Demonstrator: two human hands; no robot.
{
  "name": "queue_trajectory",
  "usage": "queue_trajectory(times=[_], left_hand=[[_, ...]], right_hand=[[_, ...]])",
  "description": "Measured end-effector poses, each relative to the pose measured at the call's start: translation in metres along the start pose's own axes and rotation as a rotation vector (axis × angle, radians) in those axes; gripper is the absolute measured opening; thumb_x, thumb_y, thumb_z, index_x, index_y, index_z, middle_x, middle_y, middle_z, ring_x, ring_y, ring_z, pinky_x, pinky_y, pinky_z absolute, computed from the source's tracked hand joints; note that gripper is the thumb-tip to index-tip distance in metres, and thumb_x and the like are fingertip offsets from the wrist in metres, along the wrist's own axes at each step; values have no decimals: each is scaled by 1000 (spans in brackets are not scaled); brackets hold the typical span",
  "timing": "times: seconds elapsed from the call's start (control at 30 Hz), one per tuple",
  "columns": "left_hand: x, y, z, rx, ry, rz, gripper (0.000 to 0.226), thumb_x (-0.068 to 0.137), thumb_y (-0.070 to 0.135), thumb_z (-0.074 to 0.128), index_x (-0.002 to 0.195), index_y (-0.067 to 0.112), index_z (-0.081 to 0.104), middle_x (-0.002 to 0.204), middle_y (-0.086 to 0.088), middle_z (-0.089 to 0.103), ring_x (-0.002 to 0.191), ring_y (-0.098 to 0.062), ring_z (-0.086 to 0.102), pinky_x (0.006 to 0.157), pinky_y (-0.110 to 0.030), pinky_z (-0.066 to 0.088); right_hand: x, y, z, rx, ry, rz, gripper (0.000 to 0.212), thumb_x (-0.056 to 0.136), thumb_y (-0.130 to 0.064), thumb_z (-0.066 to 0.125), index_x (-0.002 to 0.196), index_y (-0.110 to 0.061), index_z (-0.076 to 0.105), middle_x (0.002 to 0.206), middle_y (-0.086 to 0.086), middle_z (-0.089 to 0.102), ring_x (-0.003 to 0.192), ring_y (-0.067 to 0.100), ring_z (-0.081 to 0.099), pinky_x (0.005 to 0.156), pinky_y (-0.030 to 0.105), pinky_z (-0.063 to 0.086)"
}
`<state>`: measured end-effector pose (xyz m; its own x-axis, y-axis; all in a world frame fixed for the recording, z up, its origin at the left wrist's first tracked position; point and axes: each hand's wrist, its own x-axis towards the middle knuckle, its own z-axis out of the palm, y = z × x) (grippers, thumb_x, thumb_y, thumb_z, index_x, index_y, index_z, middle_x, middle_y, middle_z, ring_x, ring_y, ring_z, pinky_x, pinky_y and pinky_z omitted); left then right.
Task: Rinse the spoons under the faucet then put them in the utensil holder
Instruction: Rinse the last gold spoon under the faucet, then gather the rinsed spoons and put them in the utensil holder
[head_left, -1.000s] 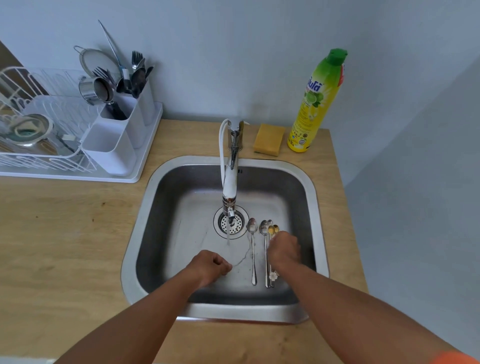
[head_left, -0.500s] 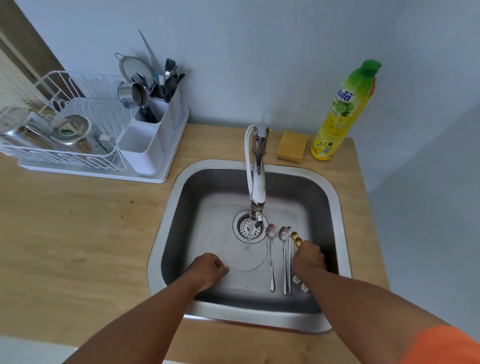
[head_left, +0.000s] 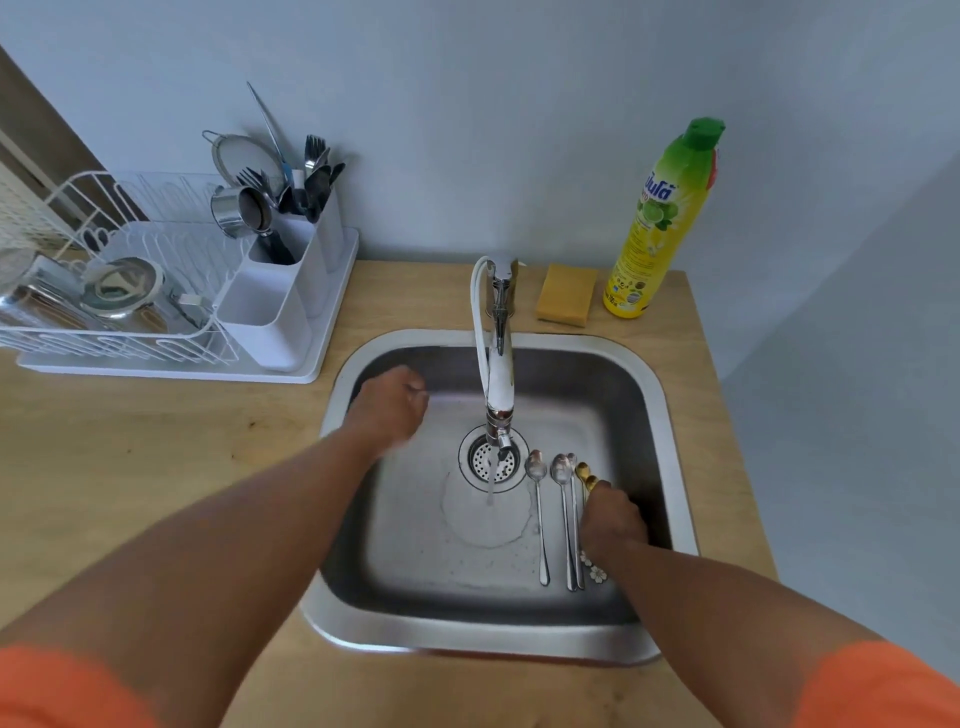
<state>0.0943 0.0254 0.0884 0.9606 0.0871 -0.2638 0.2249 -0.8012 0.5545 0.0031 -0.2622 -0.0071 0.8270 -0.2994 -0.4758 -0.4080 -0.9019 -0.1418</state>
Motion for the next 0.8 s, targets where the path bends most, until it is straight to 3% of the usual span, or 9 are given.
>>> queue_trajectory(times=[0.13, 0.2, 0.37, 0.5, 0.63, 0.7, 0.8], left_hand=[[42, 64, -44, 73, 195, 174, 30, 102, 16, 55, 131, 15, 62, 127, -7, 68, 116, -25, 63, 99, -35, 49], [53, 93, -59, 154, 237, 277, 39, 101, 11, 53, 139, 16, 56, 135, -7, 63, 122, -27, 60, 102, -38, 48], [63, 139, -65, 454, 118, 529, 74, 89, -10, 44, 155, 23, 44, 156, -3, 48, 137, -31, 49, 107, -47, 45], [58, 130, -45, 506, 102, 557, 70, 88, -11, 43, 149, 24, 52, 145, -3, 59, 126, -33, 59, 92, -40, 50], [57, 112, -34, 591, 96, 664, 77, 82, -13, 49, 154, 14, 46, 154, -8, 52, 130, -35, 55, 106, -47, 47], [53, 105, -29, 520, 106, 649, 78, 81, -12, 51, 155, 12, 44, 158, -9, 48, 132, -35, 52, 108, -49, 44], [30, 83, -9, 111, 285, 545, 53, 88, -8, 49, 137, 9, 61, 133, -14, 65, 115, -33, 59, 94, -45, 50]], right_hand=[[1, 1, 1, 30, 7, 6, 26, 99, -2, 46, 122, -5, 58, 116, 14, 68, 107, 32, 69, 85, 37, 57], [2, 0, 0, 44, 8, 19, 27, 99, -1, 46, 122, -4, 58, 118, 15, 68, 109, 33, 69, 87, 38, 58], [2, -8, -4, 74, 14, -2, 31, 96, -2, 49, 126, -5, 56, 121, 16, 66, 113, 35, 67, 91, 41, 57], [-2, -13, 1, 94, -9, -95, 31, 96, -13, 51, 126, -10, 55, 122, 13, 64, 112, 33, 65, 87, 37, 54], [-6, -14, 8, 103, -49, -121, 24, 100, -26, 50, 120, -16, 57, 117, 11, 66, 107, 31, 66, 82, 34, 51], [-7, -12, 11, 103, -58, -120, 25, 100, -30, 49, 120, -16, 57, 119, 11, 66, 109, 32, 65, 84, 34, 51], [-6, -10, 16, 100, -65, -108, 26, 100, -31, 49, 120, -16, 58, 121, 11, 65, 111, 32, 64, 83, 33, 50]])
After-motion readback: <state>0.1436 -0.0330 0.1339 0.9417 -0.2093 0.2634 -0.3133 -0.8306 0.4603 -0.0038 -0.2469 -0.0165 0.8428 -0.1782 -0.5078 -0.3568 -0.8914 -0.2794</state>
